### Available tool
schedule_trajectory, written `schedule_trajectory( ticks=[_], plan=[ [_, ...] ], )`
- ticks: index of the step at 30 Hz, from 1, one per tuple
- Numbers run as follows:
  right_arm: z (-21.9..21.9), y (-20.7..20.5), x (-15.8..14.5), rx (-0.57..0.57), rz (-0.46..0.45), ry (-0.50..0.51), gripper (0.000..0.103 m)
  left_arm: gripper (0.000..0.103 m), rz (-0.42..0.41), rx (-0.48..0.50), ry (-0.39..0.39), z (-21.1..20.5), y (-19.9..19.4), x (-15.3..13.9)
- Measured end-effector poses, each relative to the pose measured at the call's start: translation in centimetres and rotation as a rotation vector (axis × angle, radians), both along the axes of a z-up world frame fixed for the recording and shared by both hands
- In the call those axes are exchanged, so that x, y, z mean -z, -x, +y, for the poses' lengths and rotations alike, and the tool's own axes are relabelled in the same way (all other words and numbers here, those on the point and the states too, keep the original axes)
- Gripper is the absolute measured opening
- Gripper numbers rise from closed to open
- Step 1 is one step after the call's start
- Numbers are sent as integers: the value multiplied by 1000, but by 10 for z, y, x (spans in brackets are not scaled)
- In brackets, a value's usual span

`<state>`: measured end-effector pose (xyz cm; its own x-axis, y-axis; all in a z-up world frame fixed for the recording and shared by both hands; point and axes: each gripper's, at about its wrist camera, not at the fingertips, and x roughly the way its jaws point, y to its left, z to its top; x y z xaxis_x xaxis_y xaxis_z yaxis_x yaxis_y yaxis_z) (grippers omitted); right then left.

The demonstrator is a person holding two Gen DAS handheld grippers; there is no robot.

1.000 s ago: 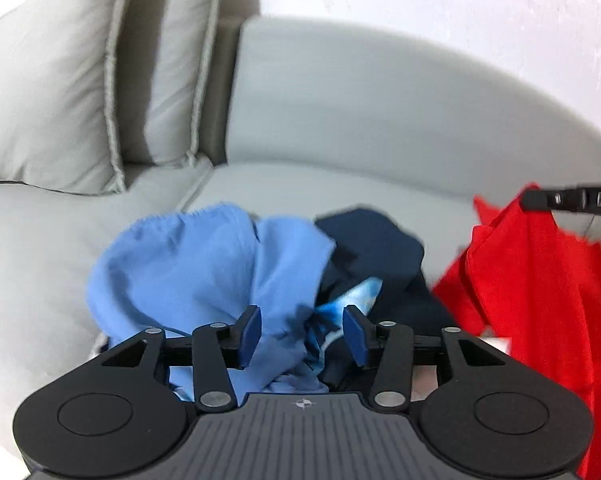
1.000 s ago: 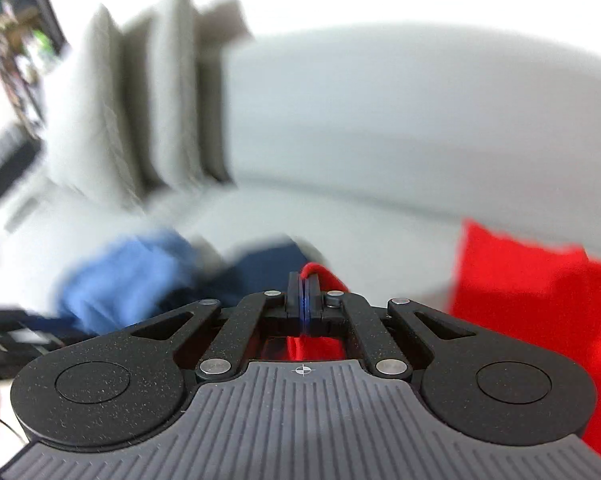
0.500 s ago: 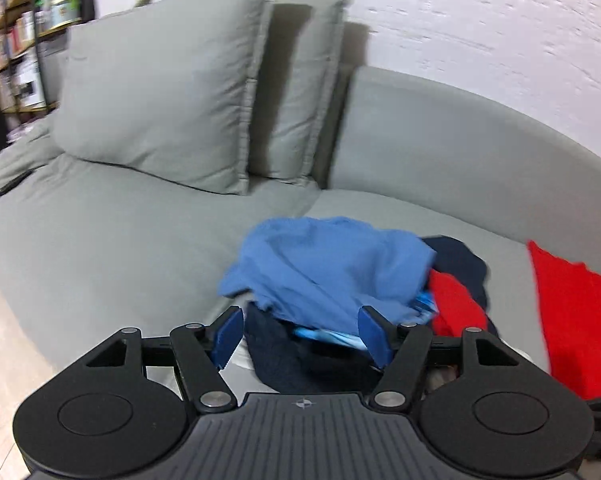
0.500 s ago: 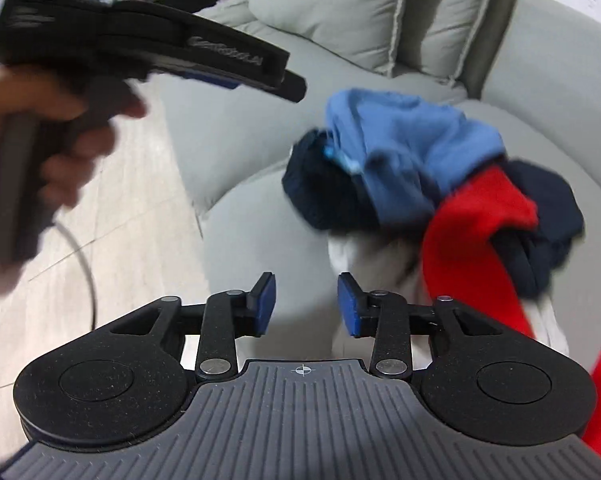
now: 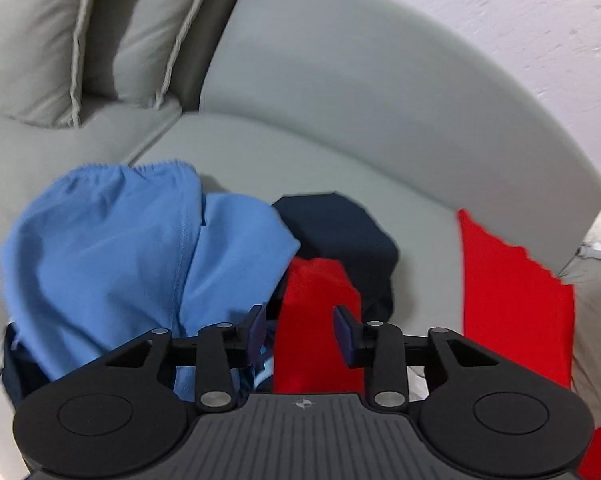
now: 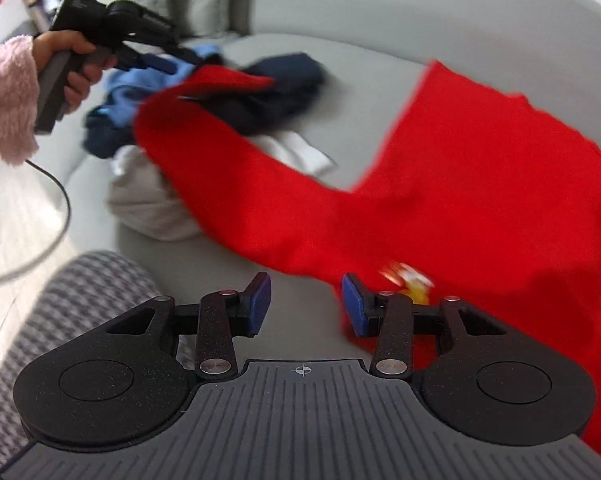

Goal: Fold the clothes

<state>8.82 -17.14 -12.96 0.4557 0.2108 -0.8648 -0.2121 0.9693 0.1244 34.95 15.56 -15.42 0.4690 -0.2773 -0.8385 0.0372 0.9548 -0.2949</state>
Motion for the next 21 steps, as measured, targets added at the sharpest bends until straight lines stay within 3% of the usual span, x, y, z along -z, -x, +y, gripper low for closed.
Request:
schedule_trajectory(
  ticks=[2,6,8,10,14,18,19,21],
  plan=[
    [-3,-7,7,17,18,-12,46,32,33,2,0,-3,-7,6],
    [-6,-21,17,16,29,-32,46,9,64,17,2,-8,-16,16],
    [-3,-22,17,3,17,-28,46,1,48,39,-3,-12,-16,16],
    [0,-21,18,-5,9,-27,46,0,4,75,-26,-20,-13,10],
    [1,-23,21,0,8,-19,46,0,-337,59,-200,-33,23,-31],
    [-1,-20,25,13,26,-21,46,0,-655,-54,-315,-24,73,-61],
    [-1,-19,27,16,34,-22,46,0,-683,-97,-344,-20,81,-62],
    [-3,-17,29,19,52,-23,46,7,-607,-181,-412,-7,82,-48]
  ],
)
